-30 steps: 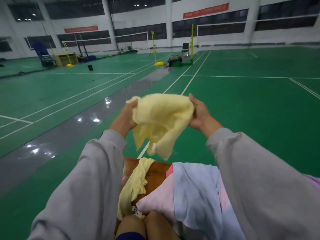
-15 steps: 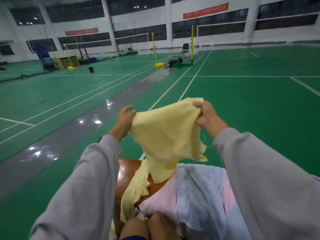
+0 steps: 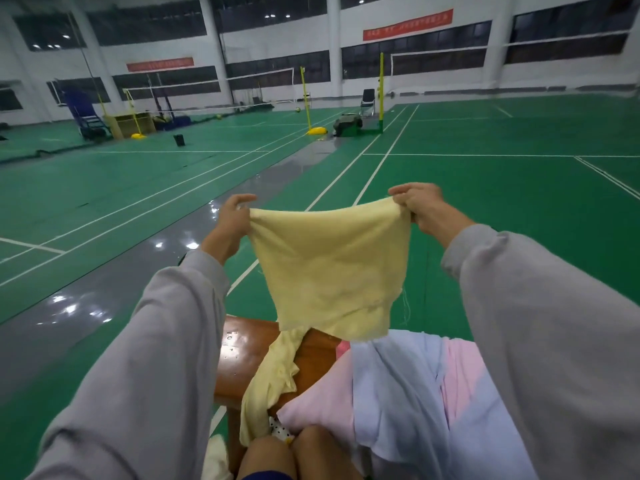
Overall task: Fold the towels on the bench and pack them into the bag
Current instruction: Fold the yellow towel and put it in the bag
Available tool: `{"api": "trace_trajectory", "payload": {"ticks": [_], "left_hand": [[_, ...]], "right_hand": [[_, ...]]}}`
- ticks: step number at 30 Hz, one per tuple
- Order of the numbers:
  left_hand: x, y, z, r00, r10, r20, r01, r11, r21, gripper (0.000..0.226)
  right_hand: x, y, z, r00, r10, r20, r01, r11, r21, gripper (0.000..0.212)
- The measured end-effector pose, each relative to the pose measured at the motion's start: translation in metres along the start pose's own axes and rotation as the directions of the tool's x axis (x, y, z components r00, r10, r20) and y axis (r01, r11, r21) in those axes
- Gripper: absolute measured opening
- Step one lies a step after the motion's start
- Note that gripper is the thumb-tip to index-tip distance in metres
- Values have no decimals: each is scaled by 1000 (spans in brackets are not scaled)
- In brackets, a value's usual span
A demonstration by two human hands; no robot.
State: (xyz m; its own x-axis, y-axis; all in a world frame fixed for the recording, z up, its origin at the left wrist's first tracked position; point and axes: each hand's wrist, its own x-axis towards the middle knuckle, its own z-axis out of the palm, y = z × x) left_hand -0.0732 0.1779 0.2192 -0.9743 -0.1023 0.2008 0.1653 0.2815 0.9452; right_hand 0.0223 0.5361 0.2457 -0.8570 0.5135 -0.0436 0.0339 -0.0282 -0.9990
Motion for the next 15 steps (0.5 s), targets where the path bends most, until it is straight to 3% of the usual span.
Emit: {"api": "trace_trajectory", "payload": {"ticks": [2,7,9,11,12,15], "left_hand": [[1,4,-1,999,-28,24,29,999,-36,39],[2,12,-1,999,-36,37,40,993,-114,16],[2,12,1,994,-40,97,52,992,-118,21],[0,14,7,988,-79,135,94,990,-107,28],[0,15,9,987,-106,122,118,988,-96,31],[1,14,13,976,-207,70,215,967,-140,41]], "right_hand": [[5,0,-3,1000,-7,5,7,999,-36,35],[11,-8,-11,997,-18,-74,16,1000,-21,50],[9,-9,-12,999,-28,-30,29,999,33,40],[0,-9,-11,997,-15,69,1,980,197,22],[-2,-7,-12,993,-22,118,-3,977,212,23],[-1,0,-17,965,-65,253,111,979,-171,44]]}}
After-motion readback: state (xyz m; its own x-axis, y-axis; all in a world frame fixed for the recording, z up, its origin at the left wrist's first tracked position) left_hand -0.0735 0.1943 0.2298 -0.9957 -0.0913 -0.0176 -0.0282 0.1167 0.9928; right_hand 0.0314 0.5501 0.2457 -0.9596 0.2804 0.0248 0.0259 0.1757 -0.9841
